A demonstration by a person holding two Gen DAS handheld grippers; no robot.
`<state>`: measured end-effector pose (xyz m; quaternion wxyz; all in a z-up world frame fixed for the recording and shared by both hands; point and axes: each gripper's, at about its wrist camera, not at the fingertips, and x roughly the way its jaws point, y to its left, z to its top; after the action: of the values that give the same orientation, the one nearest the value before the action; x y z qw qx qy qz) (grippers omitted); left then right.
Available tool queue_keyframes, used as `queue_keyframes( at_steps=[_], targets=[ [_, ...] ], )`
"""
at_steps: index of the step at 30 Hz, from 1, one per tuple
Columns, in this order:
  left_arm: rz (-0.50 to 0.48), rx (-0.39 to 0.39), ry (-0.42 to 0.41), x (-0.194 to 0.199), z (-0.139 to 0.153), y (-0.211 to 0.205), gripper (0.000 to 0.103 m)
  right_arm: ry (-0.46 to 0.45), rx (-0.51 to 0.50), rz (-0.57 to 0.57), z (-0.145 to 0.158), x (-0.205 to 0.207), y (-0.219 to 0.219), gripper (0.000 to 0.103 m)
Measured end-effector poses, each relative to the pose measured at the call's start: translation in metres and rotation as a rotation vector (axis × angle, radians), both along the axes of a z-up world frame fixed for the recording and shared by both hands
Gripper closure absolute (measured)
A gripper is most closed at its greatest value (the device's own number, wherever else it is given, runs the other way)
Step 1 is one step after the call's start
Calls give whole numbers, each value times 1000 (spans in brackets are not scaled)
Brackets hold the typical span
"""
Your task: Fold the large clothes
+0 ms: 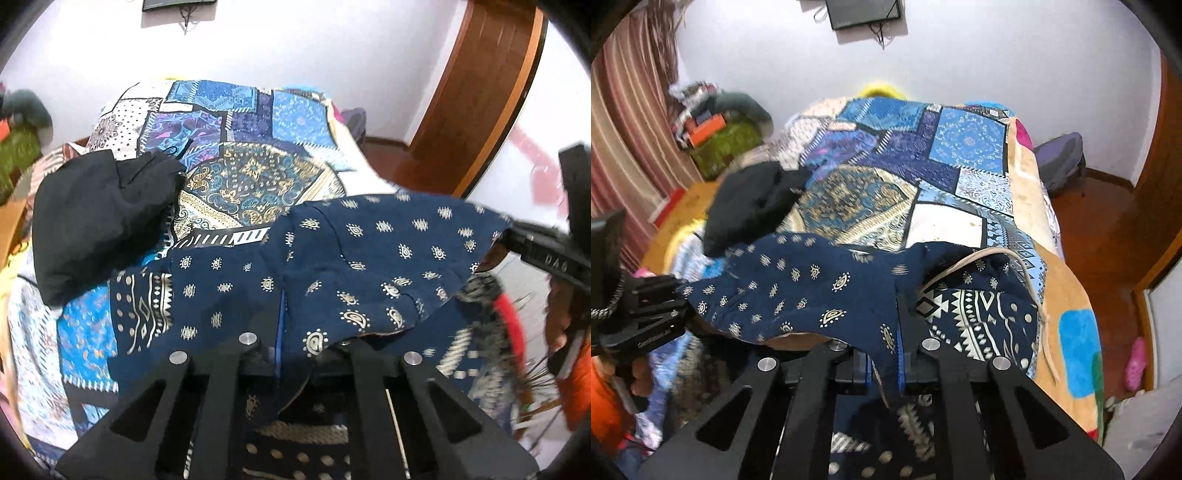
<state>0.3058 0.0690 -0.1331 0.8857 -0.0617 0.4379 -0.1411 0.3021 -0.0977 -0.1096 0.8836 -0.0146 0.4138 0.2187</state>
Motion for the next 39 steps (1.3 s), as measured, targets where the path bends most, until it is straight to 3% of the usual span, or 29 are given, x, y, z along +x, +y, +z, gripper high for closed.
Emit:
queue_keyframes(
  at_steps=[5, 9, 22, 26, 28, 36, 39],
  targets=[
    [-23, -107, 17, -27, 23, 14, 94, 7, 46, 40, 18, -27, -1, 96],
    [-34, -76, 35, -49, 26, 15, 94, 27, 38, 65, 17, -48, 3, 96],
    [-35, -12, 206, -104, -34, 4, 92, 163, -24, 75, -26, -85, 2, 90],
    [2, -3, 249, -110, -48, 5, 73, 244, -36, 77, -39, -89, -2, 82],
    [14, -21, 258, -113, -51, 7, 68, 280, -27, 81, -44, -91, -6, 81],
    [7, 10, 210, -137, -30, 18, 67, 282, 13, 40, -35, -98, -25, 81],
    [35, 41, 146, -144, -10, 29, 58, 242, 43, 8, -21, -95, -35, 81]
  ],
)
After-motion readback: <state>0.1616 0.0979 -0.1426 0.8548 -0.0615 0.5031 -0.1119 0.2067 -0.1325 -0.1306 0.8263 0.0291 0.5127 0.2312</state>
